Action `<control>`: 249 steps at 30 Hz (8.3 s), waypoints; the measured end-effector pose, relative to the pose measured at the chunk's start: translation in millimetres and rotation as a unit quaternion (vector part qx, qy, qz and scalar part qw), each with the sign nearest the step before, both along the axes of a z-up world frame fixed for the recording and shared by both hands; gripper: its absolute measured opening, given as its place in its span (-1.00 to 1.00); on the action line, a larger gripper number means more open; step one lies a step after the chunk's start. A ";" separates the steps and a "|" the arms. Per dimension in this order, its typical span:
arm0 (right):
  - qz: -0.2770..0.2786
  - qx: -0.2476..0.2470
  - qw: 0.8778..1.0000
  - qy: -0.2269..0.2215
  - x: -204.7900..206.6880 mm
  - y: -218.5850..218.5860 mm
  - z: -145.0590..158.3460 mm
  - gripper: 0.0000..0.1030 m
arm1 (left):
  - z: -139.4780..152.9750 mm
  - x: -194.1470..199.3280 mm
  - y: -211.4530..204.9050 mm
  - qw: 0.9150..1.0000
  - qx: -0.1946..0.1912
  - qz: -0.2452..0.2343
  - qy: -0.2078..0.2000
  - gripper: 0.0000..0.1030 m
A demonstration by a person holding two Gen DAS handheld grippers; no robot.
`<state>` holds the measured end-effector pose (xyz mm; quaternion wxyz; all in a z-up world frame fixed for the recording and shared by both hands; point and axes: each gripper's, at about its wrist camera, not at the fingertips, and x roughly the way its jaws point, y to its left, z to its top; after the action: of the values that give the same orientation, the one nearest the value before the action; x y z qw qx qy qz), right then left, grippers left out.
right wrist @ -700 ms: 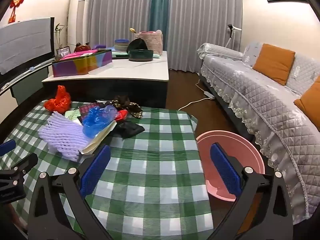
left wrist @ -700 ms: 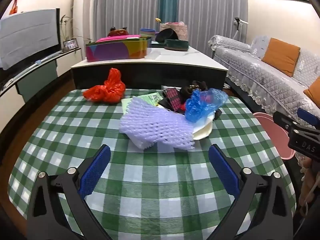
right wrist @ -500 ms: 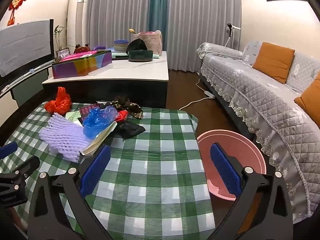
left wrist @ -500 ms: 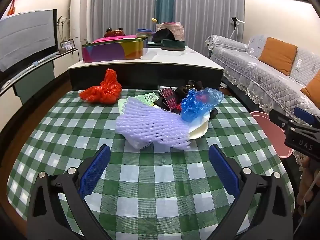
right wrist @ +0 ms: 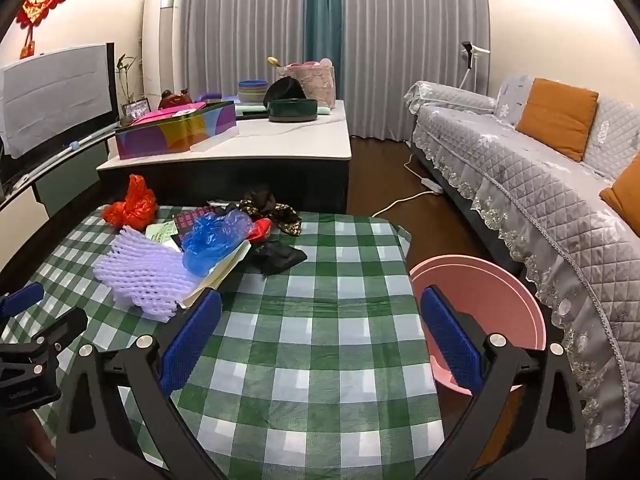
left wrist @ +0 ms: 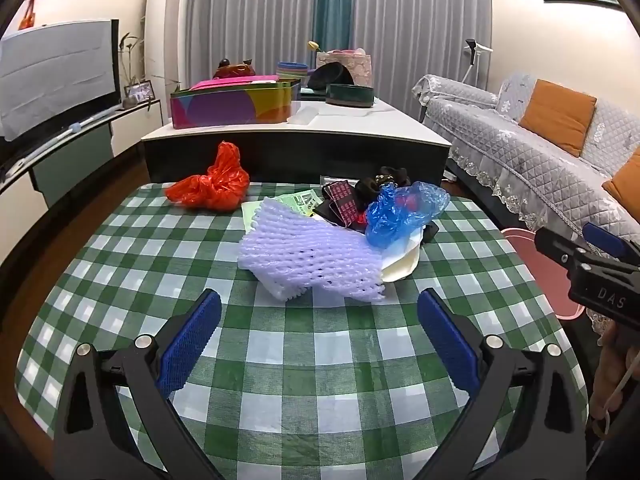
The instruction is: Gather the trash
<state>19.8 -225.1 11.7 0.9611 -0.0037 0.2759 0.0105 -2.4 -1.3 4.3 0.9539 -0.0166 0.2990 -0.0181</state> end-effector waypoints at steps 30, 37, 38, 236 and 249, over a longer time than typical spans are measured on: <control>0.027 0.009 0.999 0.028 2.9 7.1 -9.3 0.90 | -2.8 -1.5 -1.8 1.000 0.003 -0.007 -0.002 0.85; 0.035 0.007 0.999 0.026 1.2 10.2 -8.3 0.90 | -2.9 -2.1 -2.4 1.000 0.007 -0.007 -0.004 0.84; 0.035 0.007 0.999 0.026 1.2 10.0 -8.4 0.90 | -2.7 -2.1 -2.5 1.000 0.007 -0.008 -0.005 0.84; -0.064 0.045 0.997 -0.019 63.7 -193.5 29.8 0.37 | 59.2 85.9 -162.8 0.981 -0.004 -0.190 -0.033 0.49; -0.025 0.053 0.998 -0.026 57.0 -147.8 39.7 0.38 | 106.0 75.3 -65.6 0.988 0.010 -0.135 -0.079 0.56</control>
<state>76.9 -372.8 51.4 0.9668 0.0537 0.2497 0.0010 72.9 -66.9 110.3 0.9634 0.0351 0.2224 -0.1454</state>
